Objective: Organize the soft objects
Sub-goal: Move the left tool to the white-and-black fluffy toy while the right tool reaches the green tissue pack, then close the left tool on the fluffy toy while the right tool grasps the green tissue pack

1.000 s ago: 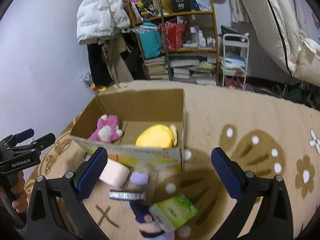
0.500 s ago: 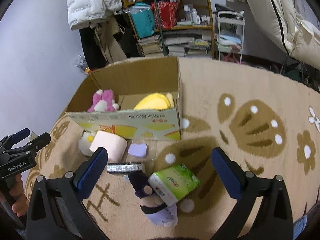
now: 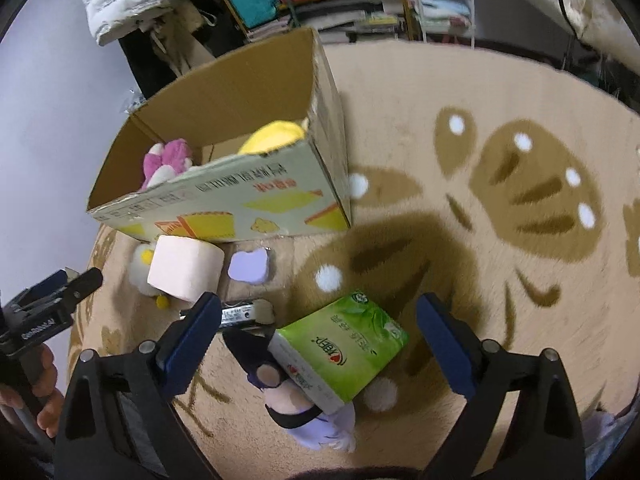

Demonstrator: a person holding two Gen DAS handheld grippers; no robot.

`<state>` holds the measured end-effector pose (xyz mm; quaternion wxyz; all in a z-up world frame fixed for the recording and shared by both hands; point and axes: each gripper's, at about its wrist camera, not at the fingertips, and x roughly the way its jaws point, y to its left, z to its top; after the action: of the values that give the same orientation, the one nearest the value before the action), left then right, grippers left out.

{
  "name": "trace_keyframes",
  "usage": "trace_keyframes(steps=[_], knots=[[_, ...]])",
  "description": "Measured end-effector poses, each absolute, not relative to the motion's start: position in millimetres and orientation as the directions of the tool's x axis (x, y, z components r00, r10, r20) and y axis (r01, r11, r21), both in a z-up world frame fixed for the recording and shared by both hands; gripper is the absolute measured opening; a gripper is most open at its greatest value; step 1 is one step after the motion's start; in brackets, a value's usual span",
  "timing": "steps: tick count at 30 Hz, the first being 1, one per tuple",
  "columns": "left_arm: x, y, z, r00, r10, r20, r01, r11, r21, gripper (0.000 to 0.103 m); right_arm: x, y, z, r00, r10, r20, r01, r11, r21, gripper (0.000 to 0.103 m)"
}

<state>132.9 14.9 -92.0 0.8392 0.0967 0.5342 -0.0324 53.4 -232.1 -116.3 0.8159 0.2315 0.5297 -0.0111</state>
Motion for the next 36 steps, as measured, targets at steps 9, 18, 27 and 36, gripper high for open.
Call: trace_keyframes(steps=[9,18,27,36], knots=[[151,9,-113,0.369,0.079,-0.926,0.173,0.973,0.152,0.099,57,-234,-145,0.35,0.29,-0.891,0.33,0.852,0.407,0.102],[161,0,-134,0.328,0.102,-0.939,0.208,0.962,0.177,0.099,54,-235,-161,0.31,0.298,-0.903,0.377,0.833,0.405,0.087],[168,-5,-145,0.328,0.106,-0.939,0.226,0.956,0.187,0.099,64,-234,-168,0.305,0.295,-0.906,0.397,0.825,0.402,0.077],[176,-8,-152,0.297,0.023,-0.955,0.263,0.959,0.105,0.069,73,-238,-176,0.301,0.292,-0.908,0.39,0.831,0.397,0.068]])
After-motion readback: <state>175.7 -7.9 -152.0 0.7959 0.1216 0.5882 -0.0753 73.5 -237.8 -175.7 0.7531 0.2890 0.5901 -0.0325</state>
